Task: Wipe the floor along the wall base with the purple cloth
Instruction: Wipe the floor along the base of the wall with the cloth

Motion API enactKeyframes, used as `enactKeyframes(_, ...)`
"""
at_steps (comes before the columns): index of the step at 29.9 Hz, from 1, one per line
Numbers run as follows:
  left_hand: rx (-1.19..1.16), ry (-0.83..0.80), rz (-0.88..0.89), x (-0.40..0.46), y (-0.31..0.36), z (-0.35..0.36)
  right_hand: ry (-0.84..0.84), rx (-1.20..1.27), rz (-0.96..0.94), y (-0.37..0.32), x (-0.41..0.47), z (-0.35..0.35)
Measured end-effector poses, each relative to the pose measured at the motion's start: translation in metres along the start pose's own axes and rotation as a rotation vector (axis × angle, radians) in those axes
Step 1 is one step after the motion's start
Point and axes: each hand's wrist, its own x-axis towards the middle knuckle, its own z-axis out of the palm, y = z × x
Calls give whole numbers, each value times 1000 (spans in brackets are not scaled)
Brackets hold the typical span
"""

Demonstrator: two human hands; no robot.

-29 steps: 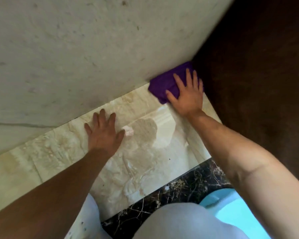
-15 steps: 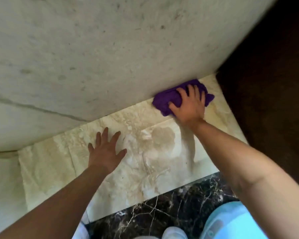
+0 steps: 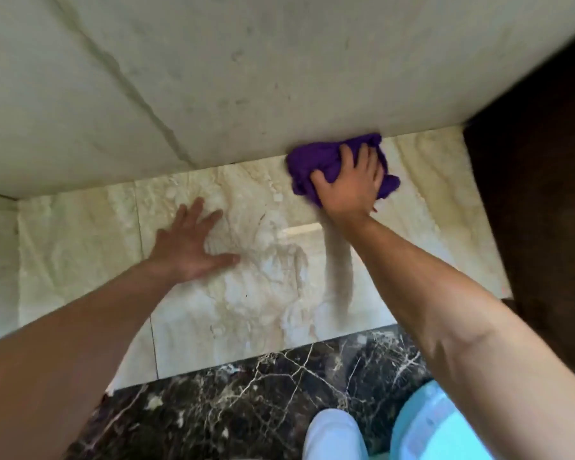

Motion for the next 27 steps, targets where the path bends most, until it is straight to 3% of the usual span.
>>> enactKeyframes(3,-16,40,-64,-29,-32,-6,-84,-81,-99,-11,-16,-6)
enactKeyframes(5,82,78,-96,-49,-56,5,-94,-159,-138,24,3,-23)
enactKeyframes(9,143,211,-104,-70,-92,35,-90,-91,126,85,39,-43)
enactKeyframes(11,129,226,-111,-79,-100,46,-37,-51,167,63,34,-26)
enactKeyframes(15,46,286,-134,-90,-101,58,-25,-40,75,-28,-25,17)
enactKeyframes(21,-125,77,-122,-101,-118,58,-245,-110,-205,-162,-108,69)
enactKeyframes(24,-75,51,-88,-106,-133,44,-268,-83,-225,-172,-116,67)
enactKeyframes(27,-15,108,-98,-121,-149,48,-229,-136,-356,-123,-98,51)
